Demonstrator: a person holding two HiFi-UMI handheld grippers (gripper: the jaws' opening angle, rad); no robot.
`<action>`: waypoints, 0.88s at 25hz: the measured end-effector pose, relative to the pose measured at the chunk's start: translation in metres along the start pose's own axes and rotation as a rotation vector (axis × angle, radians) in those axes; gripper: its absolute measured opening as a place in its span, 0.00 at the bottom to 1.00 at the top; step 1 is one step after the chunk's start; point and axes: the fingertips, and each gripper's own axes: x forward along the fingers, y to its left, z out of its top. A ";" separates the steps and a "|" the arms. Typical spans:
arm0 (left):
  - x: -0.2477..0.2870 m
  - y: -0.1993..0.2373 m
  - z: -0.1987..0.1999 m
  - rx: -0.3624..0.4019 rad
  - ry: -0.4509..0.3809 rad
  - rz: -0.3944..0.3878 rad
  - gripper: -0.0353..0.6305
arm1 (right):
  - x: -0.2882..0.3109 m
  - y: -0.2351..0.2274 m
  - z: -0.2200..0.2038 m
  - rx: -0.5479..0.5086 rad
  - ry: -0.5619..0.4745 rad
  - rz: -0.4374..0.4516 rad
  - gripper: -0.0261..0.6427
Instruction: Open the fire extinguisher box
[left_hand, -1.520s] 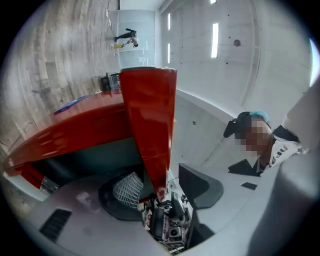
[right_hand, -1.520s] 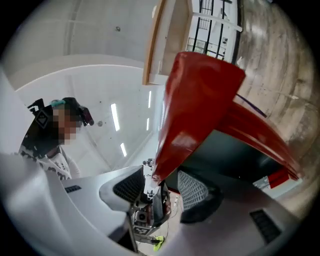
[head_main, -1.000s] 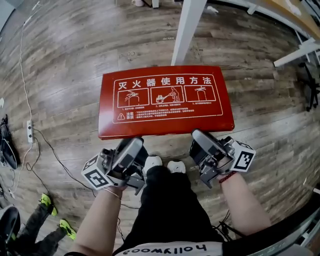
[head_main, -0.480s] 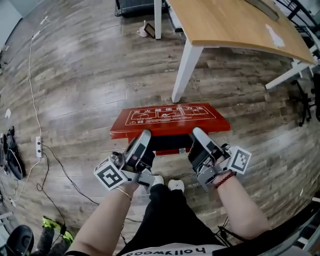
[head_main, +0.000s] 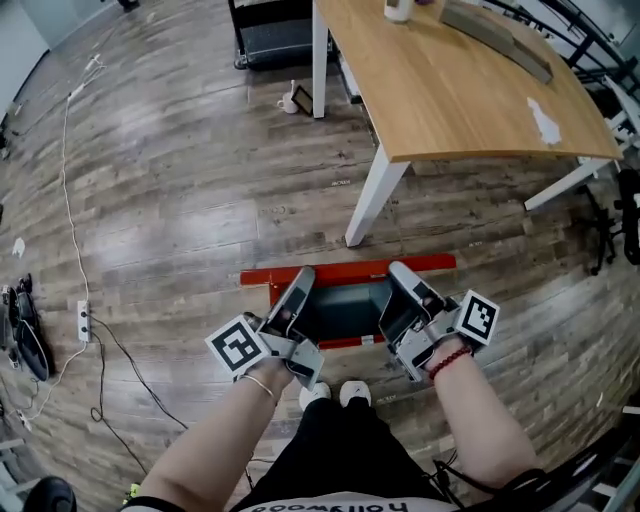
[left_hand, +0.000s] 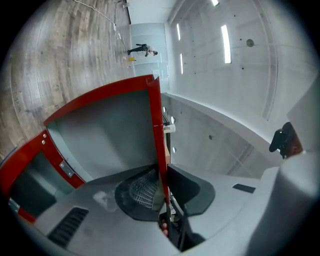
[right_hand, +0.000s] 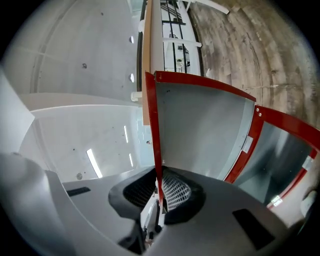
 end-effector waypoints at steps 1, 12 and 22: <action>0.005 0.001 0.005 -0.003 0.002 0.004 0.13 | 0.006 0.001 0.004 0.002 -0.005 -0.006 0.10; 0.062 0.020 0.049 -0.070 -0.082 0.008 0.14 | 0.071 -0.003 0.052 0.053 0.000 -0.023 0.09; 0.092 0.047 0.079 -0.059 -0.240 0.039 0.12 | 0.109 -0.026 0.080 0.095 -0.031 -0.103 0.09</action>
